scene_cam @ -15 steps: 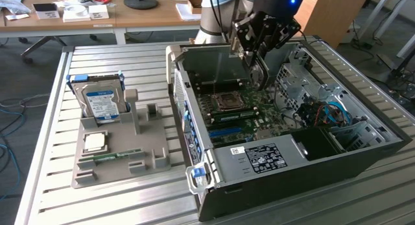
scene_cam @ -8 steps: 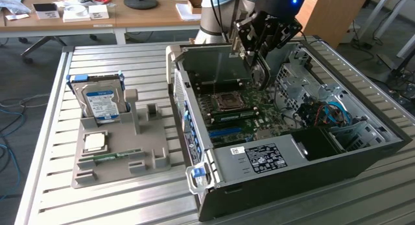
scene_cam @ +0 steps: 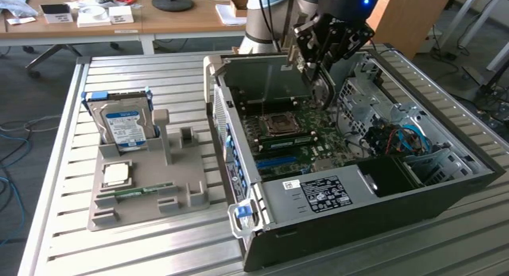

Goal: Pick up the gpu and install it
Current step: 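Pick up the gpu and move the gpu toward the slot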

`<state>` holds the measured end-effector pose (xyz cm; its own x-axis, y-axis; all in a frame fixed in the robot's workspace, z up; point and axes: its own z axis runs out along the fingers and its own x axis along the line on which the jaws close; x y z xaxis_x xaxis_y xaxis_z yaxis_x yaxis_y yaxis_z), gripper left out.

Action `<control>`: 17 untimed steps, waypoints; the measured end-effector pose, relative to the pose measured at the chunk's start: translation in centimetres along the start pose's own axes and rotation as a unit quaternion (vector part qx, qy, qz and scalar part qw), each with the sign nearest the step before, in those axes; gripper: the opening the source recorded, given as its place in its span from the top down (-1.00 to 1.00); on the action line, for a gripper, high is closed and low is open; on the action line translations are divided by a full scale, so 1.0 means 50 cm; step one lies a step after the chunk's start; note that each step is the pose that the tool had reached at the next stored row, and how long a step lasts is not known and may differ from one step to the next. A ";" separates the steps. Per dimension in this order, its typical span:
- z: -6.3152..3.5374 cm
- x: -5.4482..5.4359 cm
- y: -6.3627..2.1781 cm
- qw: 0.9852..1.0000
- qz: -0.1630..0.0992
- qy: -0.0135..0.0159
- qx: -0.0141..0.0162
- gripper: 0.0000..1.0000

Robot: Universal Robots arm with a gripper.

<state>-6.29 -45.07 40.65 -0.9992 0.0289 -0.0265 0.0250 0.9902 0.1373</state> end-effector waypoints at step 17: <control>0.003 -0.096 0.002 1.000 0.000 0.000 0.000 0.47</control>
<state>-1.47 -45.07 40.65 -0.9992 0.0289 -0.0266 0.0250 0.9902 0.1374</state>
